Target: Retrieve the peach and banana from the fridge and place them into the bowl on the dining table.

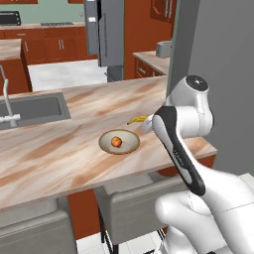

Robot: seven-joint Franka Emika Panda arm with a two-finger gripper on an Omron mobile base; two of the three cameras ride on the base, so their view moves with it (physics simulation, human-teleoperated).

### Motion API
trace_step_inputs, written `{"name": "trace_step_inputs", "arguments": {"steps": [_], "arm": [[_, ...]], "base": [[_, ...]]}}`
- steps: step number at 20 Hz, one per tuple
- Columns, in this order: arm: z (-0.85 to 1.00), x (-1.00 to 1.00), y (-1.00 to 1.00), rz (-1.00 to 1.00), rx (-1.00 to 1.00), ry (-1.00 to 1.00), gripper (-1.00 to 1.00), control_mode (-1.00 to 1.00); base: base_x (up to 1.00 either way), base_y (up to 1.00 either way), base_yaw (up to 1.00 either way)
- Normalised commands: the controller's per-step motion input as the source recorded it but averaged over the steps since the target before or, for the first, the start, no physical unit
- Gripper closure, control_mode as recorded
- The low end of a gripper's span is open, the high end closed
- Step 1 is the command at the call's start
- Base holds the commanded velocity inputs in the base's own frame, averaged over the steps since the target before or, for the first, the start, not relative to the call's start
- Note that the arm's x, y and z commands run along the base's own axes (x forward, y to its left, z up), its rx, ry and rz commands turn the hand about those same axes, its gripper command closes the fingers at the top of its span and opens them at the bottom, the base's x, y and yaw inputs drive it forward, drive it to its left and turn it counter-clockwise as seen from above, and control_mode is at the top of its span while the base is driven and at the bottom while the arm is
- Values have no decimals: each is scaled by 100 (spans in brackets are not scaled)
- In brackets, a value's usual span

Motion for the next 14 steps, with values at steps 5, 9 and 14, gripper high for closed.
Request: {"name": "trace_step_inputs", "arguments": {"steps": [5, 9, 14], "arm": [[-38, 61, 17, -1, 0, 0, 100, -100], [-35, 57, 16, -1, 0, 0, 100, -100], [-37, 52, 13, 0, 0, 1, 100, -100]], "base": [[0, 0, 0], [0, 0, 0], [0, 0, 0]]}}
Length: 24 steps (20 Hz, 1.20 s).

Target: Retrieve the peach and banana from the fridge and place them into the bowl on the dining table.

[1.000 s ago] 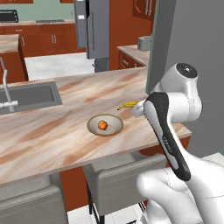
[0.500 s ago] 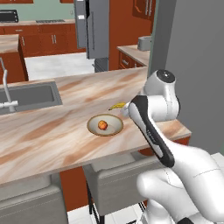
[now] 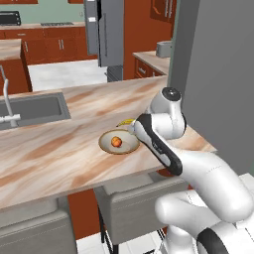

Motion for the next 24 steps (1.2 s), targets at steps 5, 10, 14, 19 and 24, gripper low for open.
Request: {"name": "trace_step_inputs", "arguments": {"steps": [5, 10, 14, 19, 24], "arm": [[-40, 48, 12, -2, 0, 5, 100, -100], [-25, 29, 10, 0, 0, 4, 100, -100], [-18, 17, 11, -1, 0, 2, 100, -100], [-24, 14, 8, -2, 0, 3, 100, -100], [-29, 17, 0, -3, 0, 1, 100, -100]], "base": [[0, 0, 0], [0, 0, 0], [0, 0, 0], [0, 0, 0], [0, 0, 0]]}}
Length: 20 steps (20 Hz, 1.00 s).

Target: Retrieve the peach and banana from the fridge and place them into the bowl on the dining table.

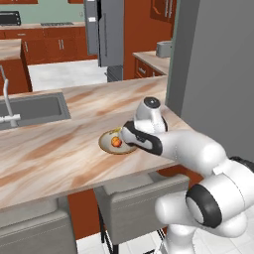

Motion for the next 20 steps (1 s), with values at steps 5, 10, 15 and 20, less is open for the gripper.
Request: {"name": "trace_step_inputs", "arguments": {"steps": [5, 10, 15, 20], "arm": [[-24, 21, 0, -5, 0, 0, 100, -100], [-21, 25, 0, -5, 0, 0, 100, -100], [-14, 29, 0, -6, 0, 2, 100, -100], [-14, 29, 0, -6, 0, 3, 100, -100]], "base": [[0, 0, 0], [0, 0, 0], [0, 0, 0], [0, 0, 0]]}}
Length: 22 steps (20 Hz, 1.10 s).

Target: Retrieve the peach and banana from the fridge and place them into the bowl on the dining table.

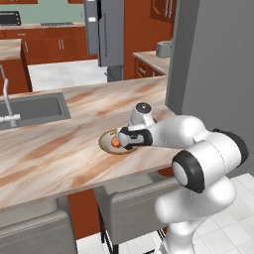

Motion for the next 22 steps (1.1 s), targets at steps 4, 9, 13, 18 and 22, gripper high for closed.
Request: {"name": "trace_step_inputs", "arguments": {"steps": [4, 9, 13, 18, 22], "arm": [[-17, 30, 0, -6, 0, 4, 100, -100], [-22, 28, 10, -5, 0, 4, 100, -100], [-23, 23, 24, -1, -1, 4, 100, -100], [-26, 30, 19, -1, -1, 5, 100, -100], [-20, 41, 0, -3, 0, 2, 100, -100]], "base": [[0, 0, 0], [0, 0, 0], [0, 0, 0], [0, 0, 0], [0, 0, 0]]}}
